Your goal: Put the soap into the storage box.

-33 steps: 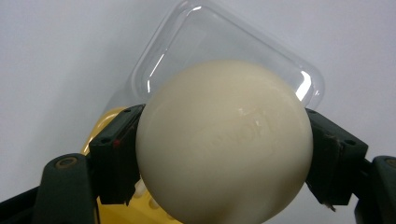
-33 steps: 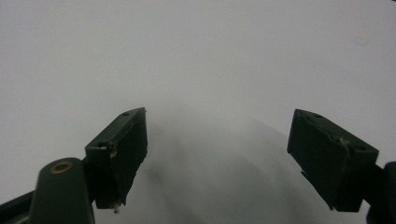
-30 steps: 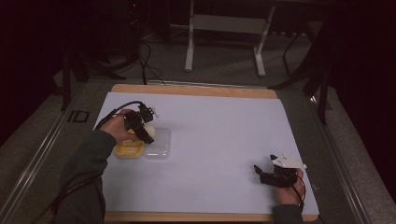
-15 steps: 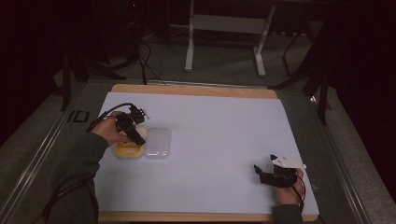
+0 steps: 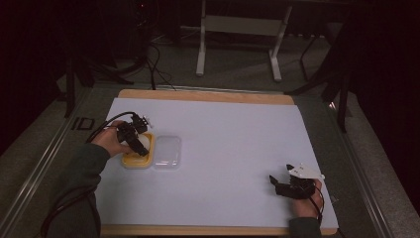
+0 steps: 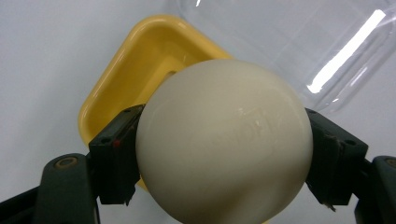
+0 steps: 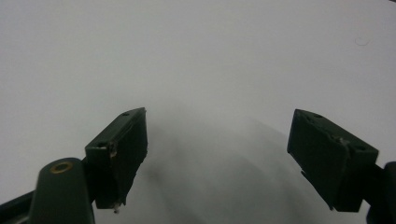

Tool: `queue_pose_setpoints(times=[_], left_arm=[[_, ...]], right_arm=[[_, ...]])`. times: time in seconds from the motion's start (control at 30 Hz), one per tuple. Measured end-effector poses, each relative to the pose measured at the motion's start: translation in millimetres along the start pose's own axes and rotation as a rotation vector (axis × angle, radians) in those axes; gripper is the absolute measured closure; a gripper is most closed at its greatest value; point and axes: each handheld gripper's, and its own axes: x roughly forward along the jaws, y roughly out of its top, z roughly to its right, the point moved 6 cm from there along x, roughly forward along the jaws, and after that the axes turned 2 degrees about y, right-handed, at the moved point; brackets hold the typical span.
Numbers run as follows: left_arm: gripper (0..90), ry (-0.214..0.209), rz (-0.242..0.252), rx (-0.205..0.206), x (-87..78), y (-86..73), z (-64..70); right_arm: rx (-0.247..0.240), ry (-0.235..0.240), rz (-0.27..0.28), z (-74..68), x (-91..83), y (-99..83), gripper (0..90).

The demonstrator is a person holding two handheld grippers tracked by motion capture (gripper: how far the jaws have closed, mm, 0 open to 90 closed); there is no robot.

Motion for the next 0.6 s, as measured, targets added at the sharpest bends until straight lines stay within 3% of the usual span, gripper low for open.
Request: queue_pose_setpoints(times=[0.6], left_arm=[[24.0, 0.017, -0.020, -0.015, 18.4, -10.5, -4.3]], right_arm=[[-0.003, 0.001, -0.002, -0.3, 0.1, 0.0, 20.0]])
